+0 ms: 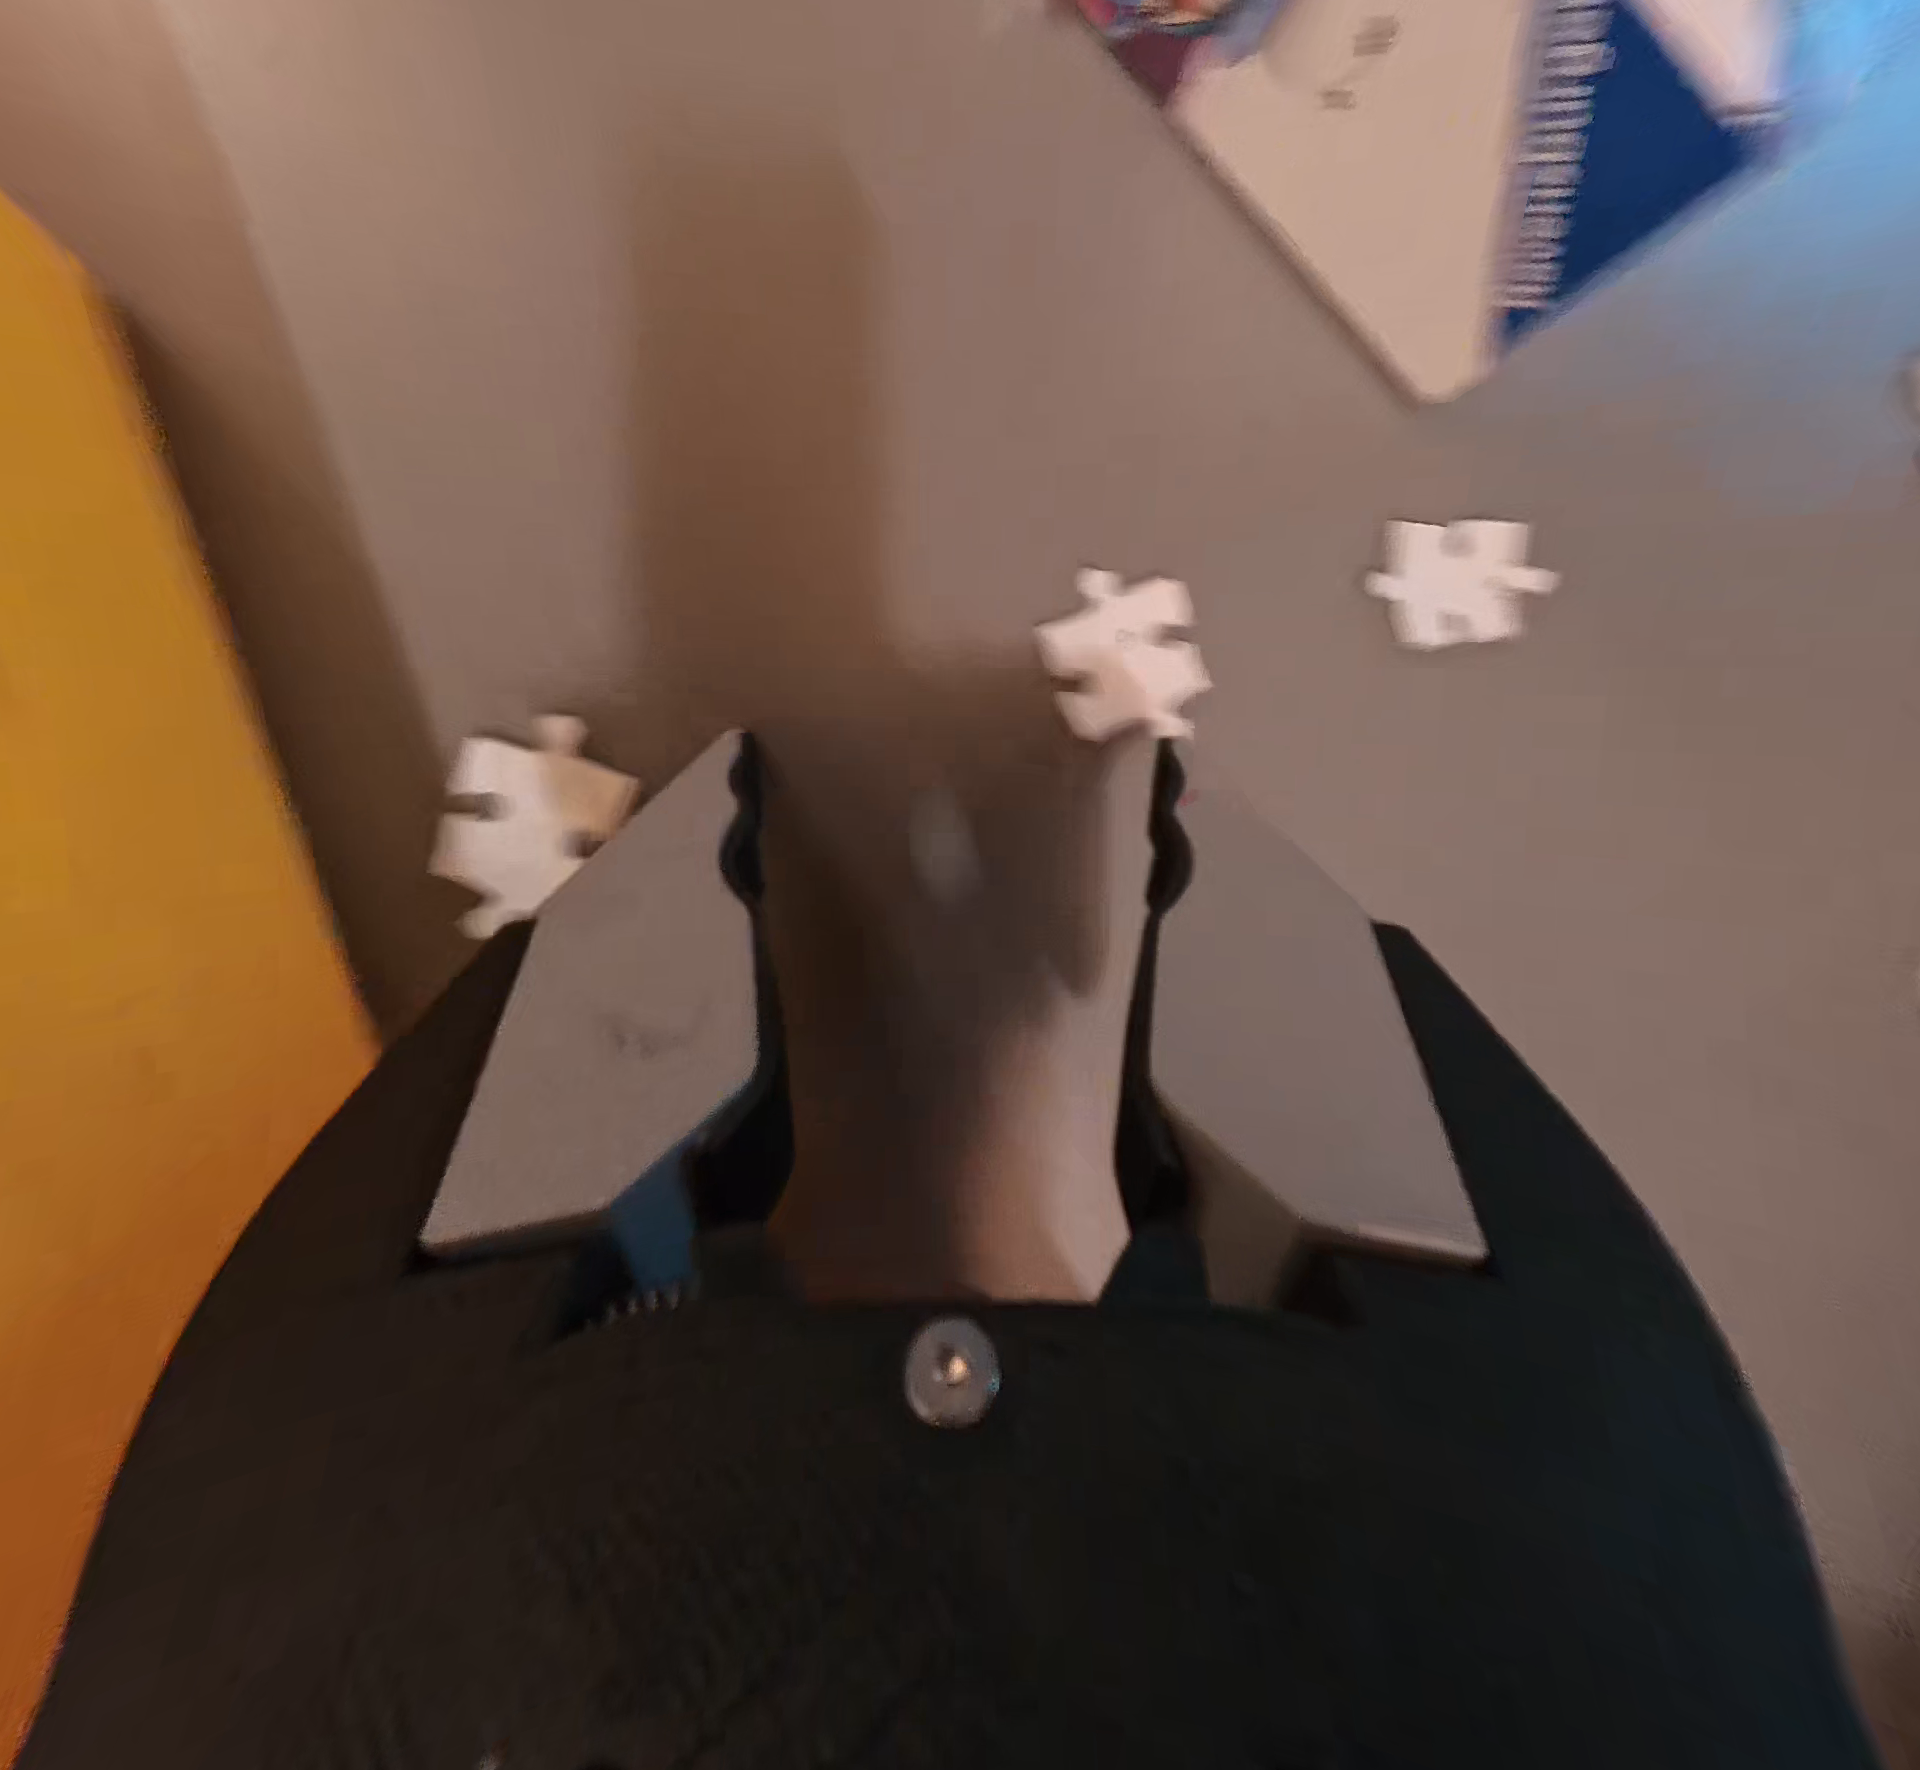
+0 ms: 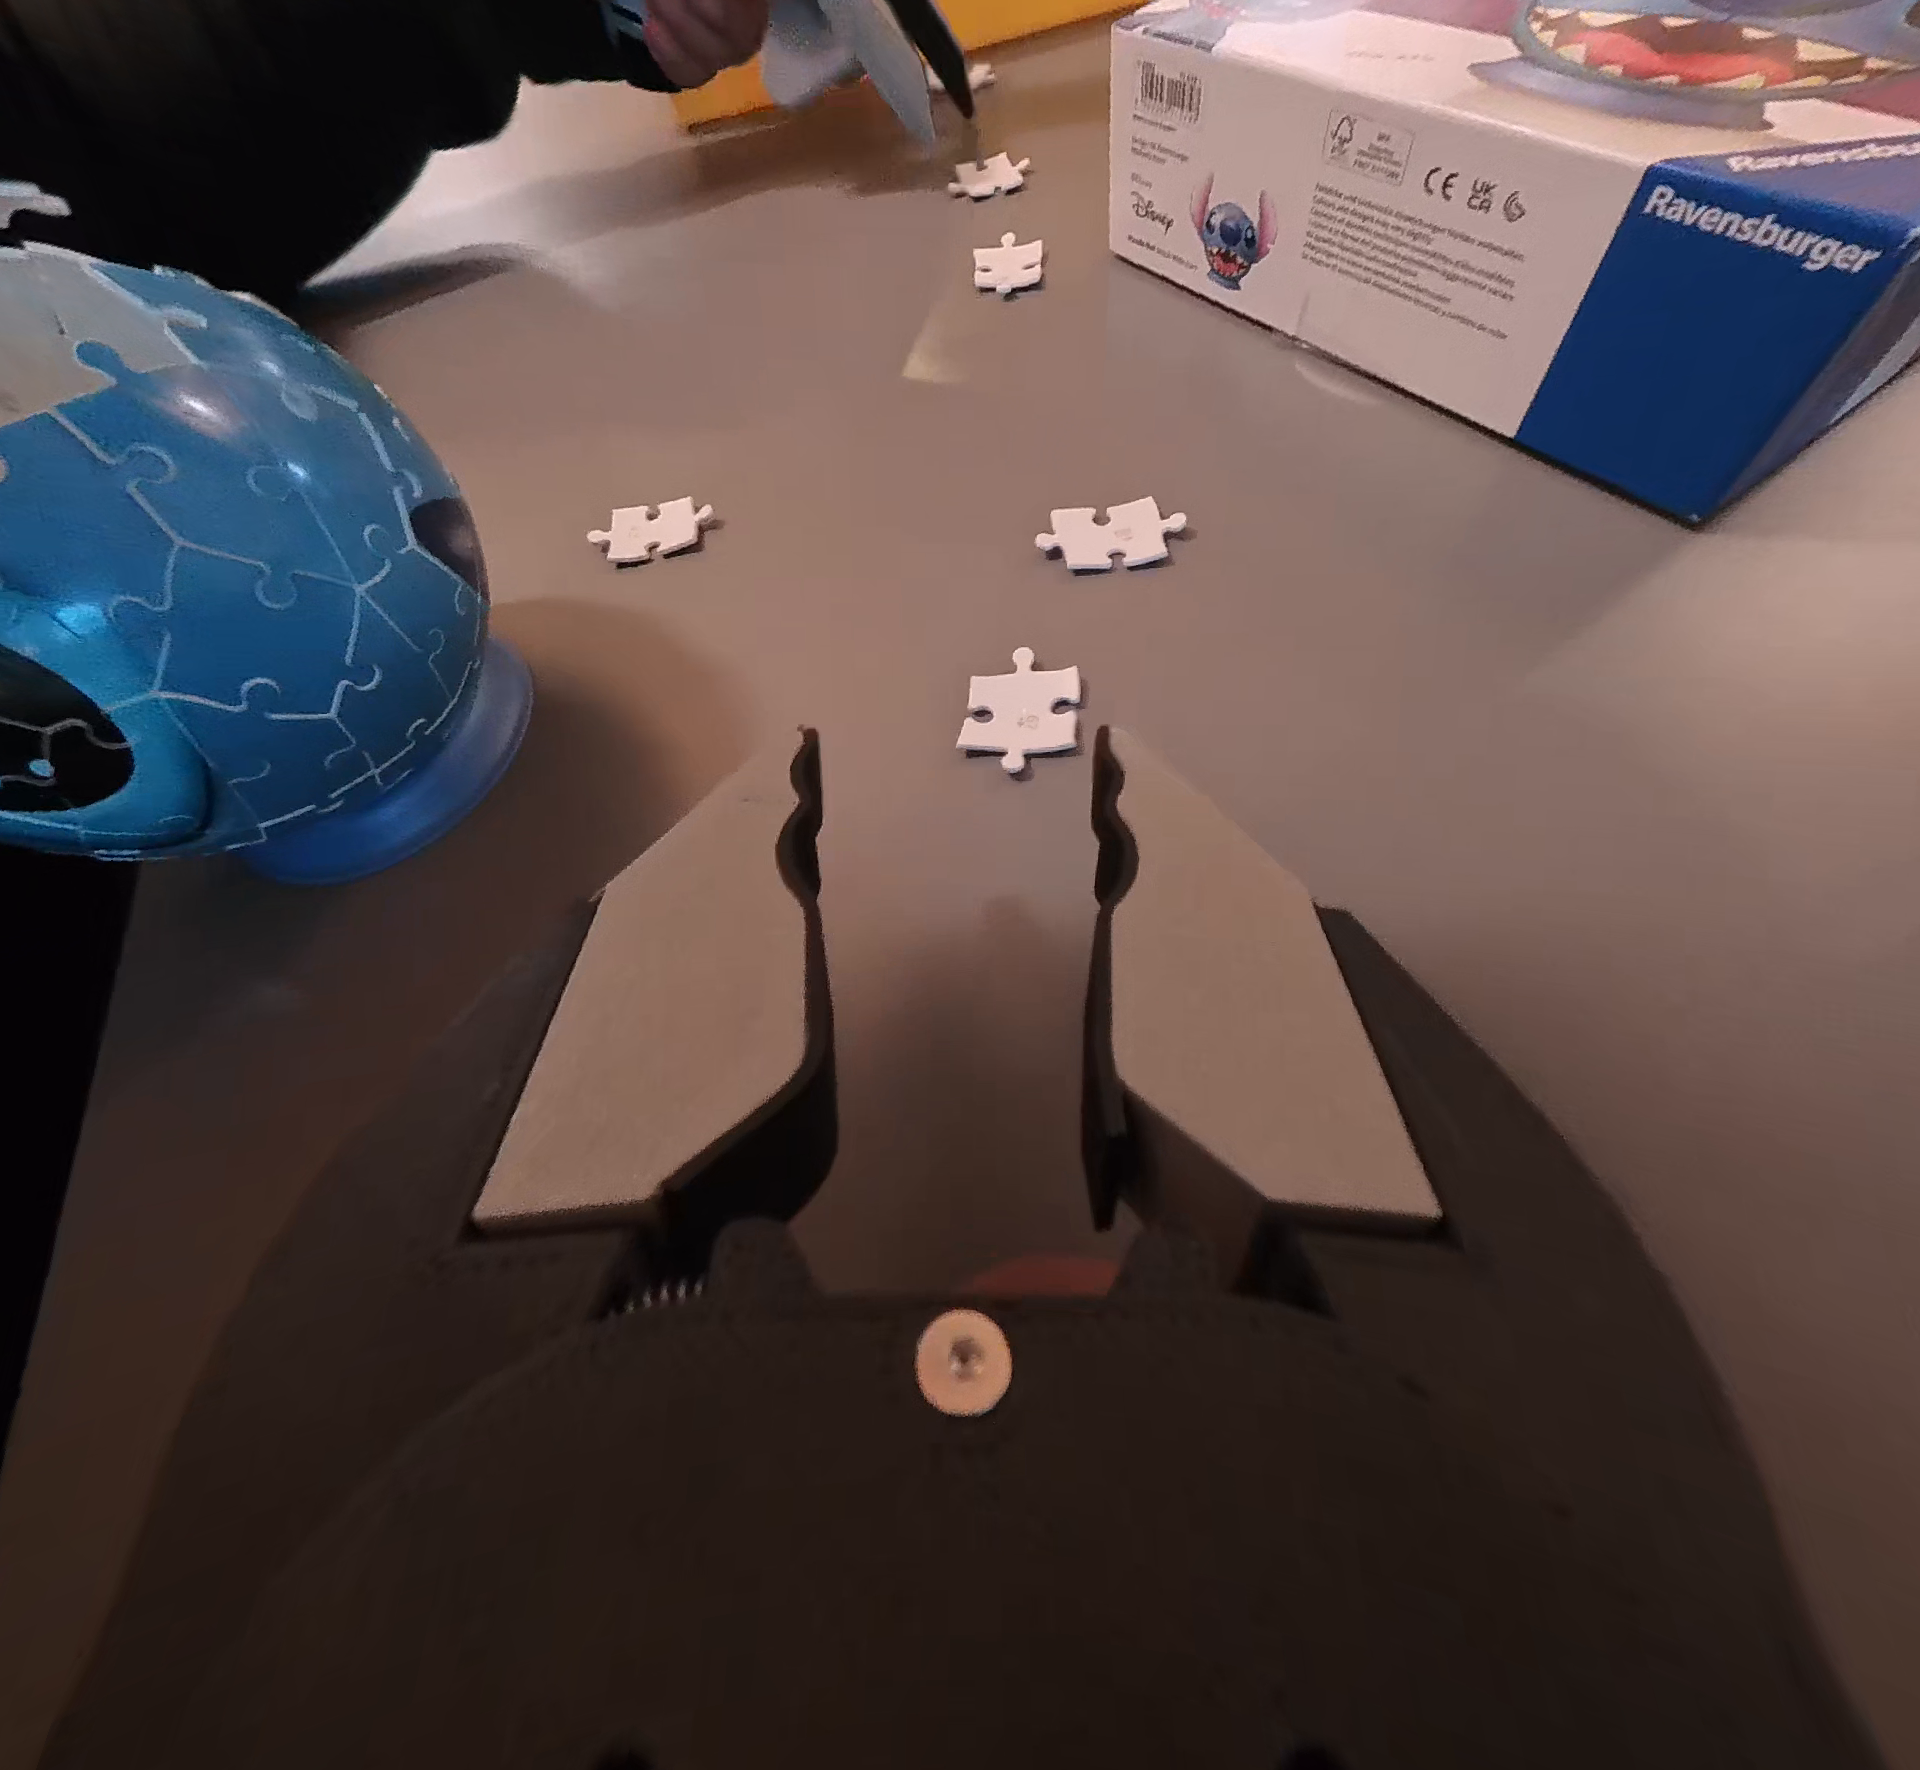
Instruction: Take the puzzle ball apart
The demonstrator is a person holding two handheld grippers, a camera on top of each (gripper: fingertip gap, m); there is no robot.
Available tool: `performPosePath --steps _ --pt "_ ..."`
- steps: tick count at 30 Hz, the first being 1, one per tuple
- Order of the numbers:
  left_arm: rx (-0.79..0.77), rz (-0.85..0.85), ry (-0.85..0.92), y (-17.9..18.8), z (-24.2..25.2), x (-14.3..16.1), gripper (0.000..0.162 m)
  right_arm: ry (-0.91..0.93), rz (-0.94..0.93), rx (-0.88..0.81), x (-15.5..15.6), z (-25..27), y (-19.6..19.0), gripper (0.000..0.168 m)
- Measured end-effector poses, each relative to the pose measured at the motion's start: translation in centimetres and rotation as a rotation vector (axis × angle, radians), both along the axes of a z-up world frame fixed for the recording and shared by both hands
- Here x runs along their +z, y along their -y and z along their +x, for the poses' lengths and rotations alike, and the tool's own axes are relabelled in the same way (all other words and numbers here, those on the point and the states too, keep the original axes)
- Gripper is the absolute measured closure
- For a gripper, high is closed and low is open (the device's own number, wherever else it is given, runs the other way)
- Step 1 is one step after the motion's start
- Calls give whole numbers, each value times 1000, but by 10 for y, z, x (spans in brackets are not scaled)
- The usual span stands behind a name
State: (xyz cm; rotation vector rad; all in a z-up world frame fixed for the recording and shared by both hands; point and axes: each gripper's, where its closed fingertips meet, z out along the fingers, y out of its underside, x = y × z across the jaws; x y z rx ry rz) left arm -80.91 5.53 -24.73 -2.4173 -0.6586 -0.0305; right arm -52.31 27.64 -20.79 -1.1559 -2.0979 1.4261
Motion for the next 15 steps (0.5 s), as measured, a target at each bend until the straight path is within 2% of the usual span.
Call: performPosePath --steps 2,5,8,11,15 --pt "-53 85 95 -5 22 13 97 -9 -3 5 2 1 2 120" --pt "-30 65 -77 11 10 34 84 -17 -6 12 3 3 4 120" --pt "11 -3 -144 21 -7 46 87 -19 -5 17 3 3 5 120" --pt "26 -9 -147 9 -12 55 107 -21 -12 24 4 4 8 120" --pt "31 -30 -183 -5 -16 54 107 -26 -11 19 5 7 7 120"
